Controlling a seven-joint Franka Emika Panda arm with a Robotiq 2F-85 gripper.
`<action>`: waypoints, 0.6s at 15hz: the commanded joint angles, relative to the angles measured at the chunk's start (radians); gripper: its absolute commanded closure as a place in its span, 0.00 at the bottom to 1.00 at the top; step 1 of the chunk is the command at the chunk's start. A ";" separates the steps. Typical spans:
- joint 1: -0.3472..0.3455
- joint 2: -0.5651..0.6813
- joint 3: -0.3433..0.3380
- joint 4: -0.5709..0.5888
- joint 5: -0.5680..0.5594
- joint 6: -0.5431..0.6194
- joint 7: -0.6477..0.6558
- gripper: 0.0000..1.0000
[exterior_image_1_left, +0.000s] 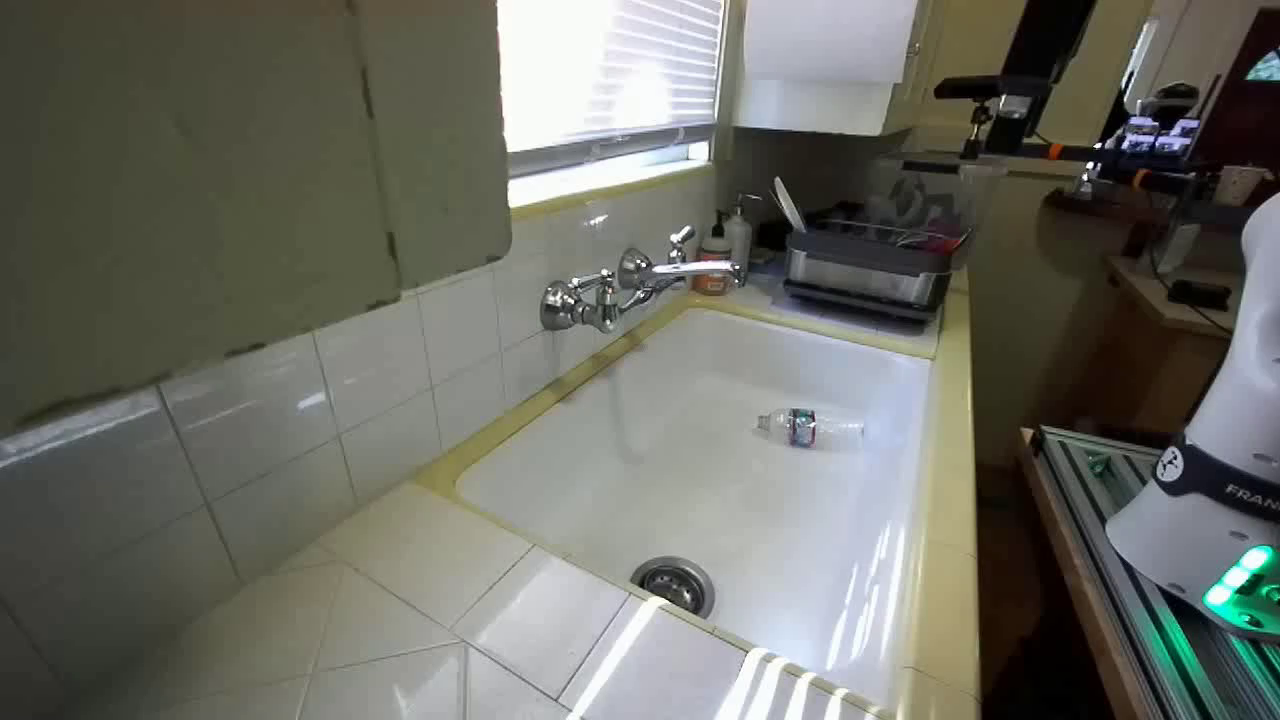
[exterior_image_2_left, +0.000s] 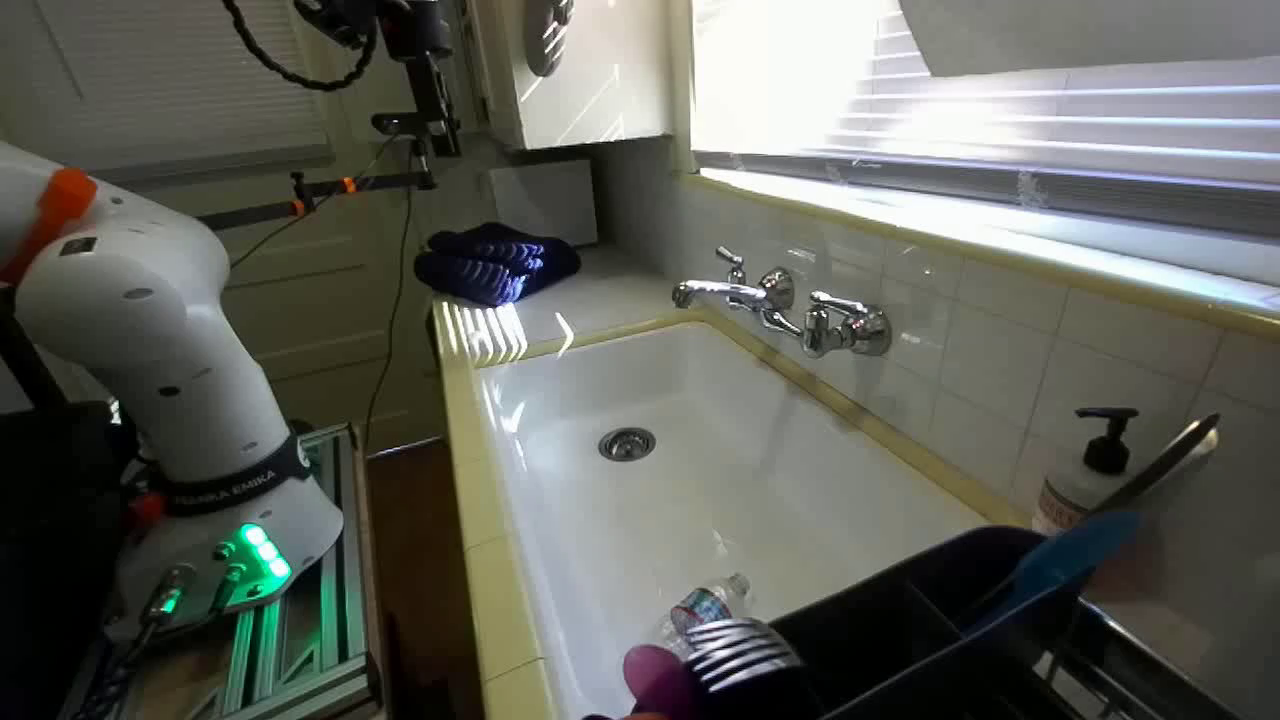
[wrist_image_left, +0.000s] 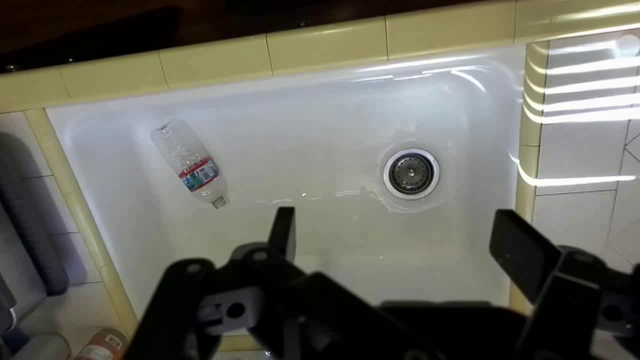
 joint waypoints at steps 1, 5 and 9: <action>0.005 0.002 -0.004 0.003 -0.003 -0.002 0.003 0.00; 0.005 0.002 -0.004 0.003 -0.003 -0.002 0.003 0.00; 0.003 0.007 -0.005 0.011 -0.002 0.014 0.004 0.00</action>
